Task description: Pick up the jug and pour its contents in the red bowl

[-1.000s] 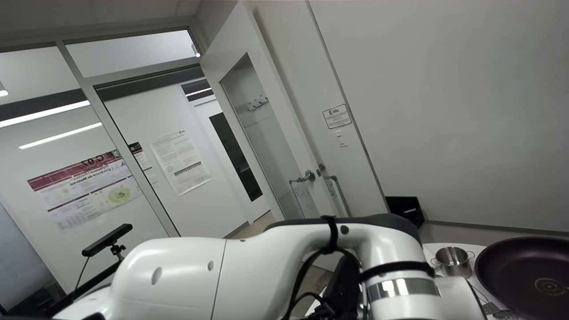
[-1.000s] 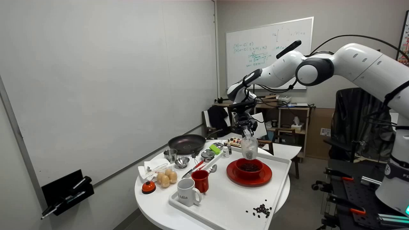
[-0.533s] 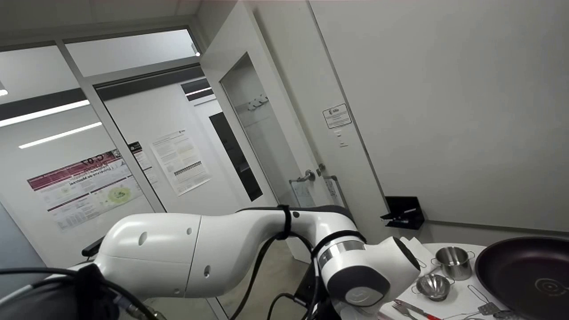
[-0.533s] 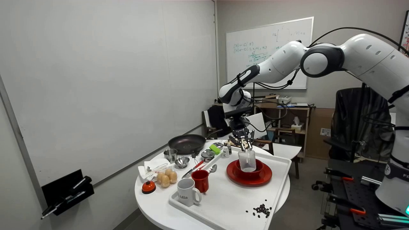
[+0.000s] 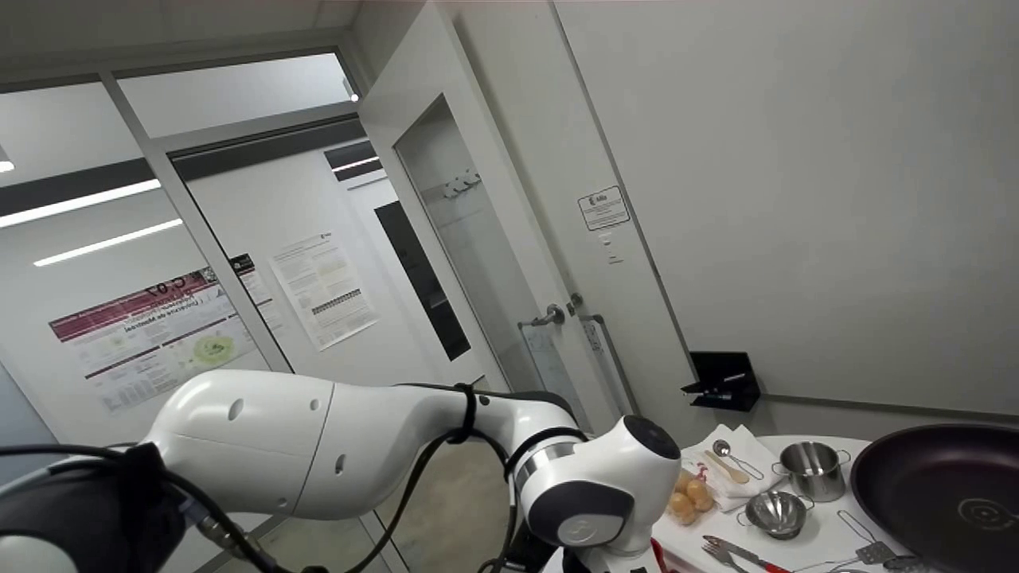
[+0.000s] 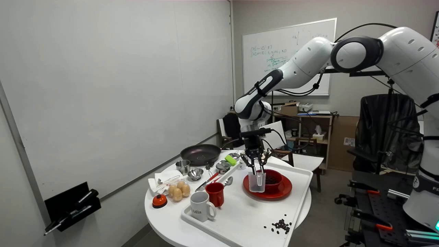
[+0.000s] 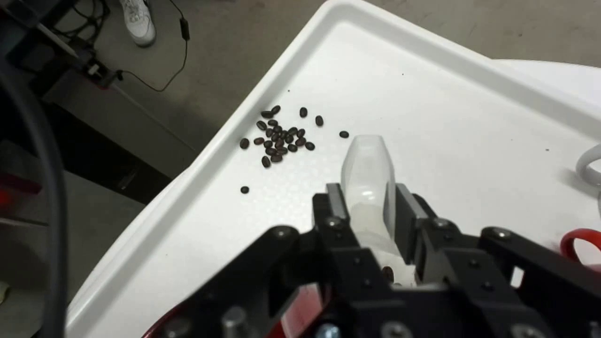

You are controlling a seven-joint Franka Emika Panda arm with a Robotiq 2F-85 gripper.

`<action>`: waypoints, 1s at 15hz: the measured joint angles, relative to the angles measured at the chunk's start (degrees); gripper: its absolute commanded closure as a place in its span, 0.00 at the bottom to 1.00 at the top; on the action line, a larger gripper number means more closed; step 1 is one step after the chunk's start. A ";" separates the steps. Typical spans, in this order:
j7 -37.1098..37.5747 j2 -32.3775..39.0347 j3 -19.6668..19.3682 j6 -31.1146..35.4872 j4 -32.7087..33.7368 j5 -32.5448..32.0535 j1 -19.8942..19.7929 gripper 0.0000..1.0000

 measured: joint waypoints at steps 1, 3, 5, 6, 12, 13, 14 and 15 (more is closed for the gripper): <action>0.00 -0.74 0.68 2.15 -1.46 -0.80 0.38 0.93; 0.00 -2.23 2.16 5.57 -4.18 -2.23 1.09 0.93; 0.01 -3.77 3.58 8.32 -6.68 -3.62 1.89 0.93; 0.06 -4.41 4.11 9.64 -7.74 -4.41 2.39 0.93; 2.32 -5.18 4.94 20.52 -12.43 -12.01 5.95 0.93; 2.93 -5.03 4.92 22.76 -12.96 -13.34 6.36 0.93; 3.58 -4.86 4.90 25.12 -13.48 -14.61 6.71 0.93; 4.14 -4.64 4.85 27.34 -13.97 -15.68 6.99 0.93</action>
